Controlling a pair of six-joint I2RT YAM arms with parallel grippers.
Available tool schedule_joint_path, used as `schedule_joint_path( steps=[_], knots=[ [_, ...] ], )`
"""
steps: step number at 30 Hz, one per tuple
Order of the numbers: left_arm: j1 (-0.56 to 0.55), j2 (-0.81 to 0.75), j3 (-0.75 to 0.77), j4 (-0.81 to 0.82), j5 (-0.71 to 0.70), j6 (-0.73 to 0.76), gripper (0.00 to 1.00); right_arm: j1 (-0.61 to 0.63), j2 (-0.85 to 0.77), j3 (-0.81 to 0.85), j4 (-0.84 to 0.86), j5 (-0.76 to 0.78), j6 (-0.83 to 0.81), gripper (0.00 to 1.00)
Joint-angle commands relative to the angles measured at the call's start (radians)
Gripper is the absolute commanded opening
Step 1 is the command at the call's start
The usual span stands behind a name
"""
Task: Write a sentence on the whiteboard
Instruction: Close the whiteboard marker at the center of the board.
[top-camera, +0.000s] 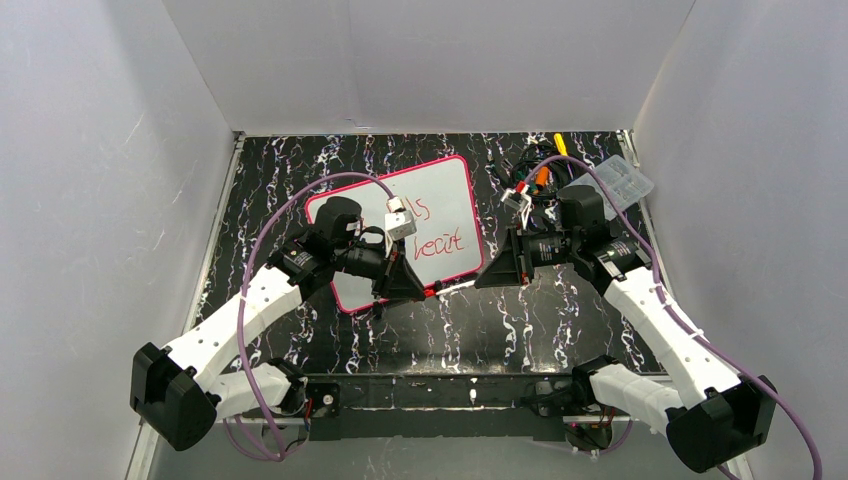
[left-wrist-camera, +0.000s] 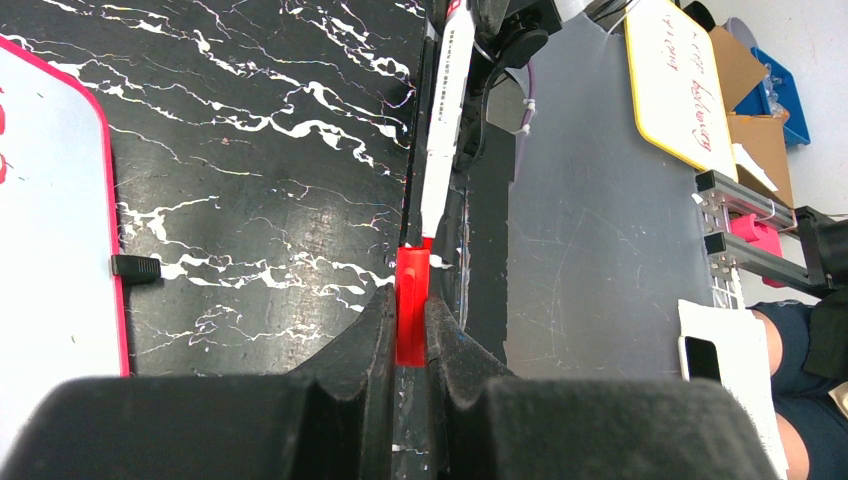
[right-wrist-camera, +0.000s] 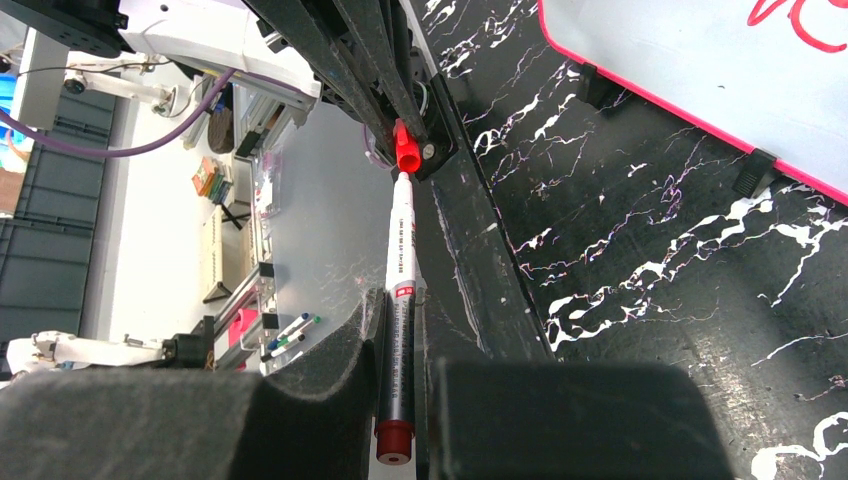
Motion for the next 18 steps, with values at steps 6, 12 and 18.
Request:
schedule_joint_path(
  steps=[6,12,18],
  knots=[
    [-0.008,-0.011,0.017,0.015,0.052,0.000,0.00,0.012,0.009,0.000,0.023,-0.019,-0.008,0.01],
    [-0.016,-0.008,0.020,0.015,0.060,0.004,0.00,0.015,0.012,0.001,0.024,-0.020,-0.010,0.01],
    [-0.023,-0.005,0.020,0.015,0.059,0.006,0.00,0.017,0.015,0.005,0.028,-0.019,-0.008,0.01]
  ],
)
